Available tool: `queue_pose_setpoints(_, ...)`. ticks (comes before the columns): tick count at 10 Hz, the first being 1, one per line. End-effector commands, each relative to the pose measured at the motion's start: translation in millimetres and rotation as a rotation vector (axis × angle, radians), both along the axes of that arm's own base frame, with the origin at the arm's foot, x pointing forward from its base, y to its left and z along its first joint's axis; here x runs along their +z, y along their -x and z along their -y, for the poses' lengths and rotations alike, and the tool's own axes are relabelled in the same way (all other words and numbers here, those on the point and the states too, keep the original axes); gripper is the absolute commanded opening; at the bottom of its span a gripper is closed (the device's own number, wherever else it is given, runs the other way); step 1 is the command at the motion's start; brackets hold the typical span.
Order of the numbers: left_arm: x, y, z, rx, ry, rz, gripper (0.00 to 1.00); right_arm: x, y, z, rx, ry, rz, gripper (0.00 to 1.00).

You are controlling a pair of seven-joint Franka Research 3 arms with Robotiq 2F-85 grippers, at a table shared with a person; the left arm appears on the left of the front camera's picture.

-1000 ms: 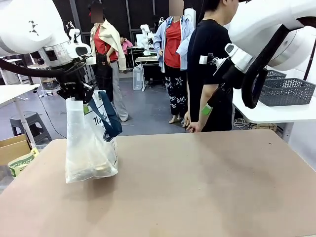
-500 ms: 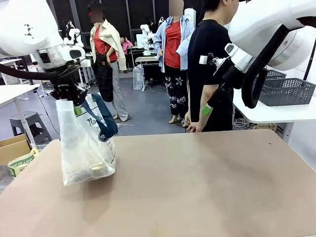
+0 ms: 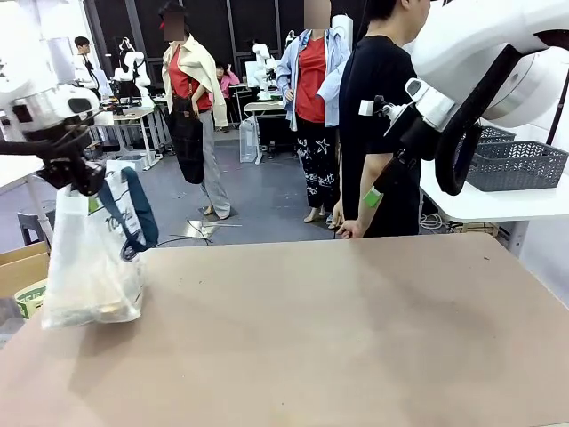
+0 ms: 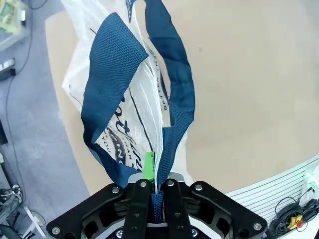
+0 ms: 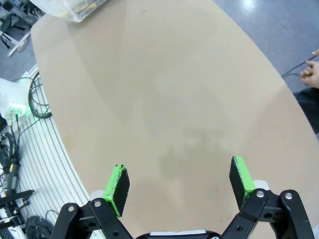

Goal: Transfer purchased items from the store into the shopping bag.
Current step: Move the Reusable shopping bag to the right side of the table.

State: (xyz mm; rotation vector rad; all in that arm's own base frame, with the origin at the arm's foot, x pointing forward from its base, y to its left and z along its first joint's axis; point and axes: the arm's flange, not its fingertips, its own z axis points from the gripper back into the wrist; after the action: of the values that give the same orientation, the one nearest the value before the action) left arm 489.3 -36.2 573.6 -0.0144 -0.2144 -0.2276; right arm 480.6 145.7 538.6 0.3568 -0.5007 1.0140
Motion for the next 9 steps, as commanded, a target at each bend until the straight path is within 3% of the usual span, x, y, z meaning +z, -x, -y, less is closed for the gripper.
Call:
queue_pose_setpoints(1,-10,4,-24,-0.014,-0.01,0.015,0.0,2,-1,-2,-0.012,-0.003,-0.009,1.0)
queue_pose_setpoints(5,-41,18,-66,-0.06,-0.072,0.015,0.0,2,-1,-2,-0.012,-0.003,-0.009,1.0)
queue_pose_setpoints(9,-38,27,-86,-0.032,-0.099,0.022,0.0,2,-1,-2,-0.012,-0.003,-0.009,1.0)
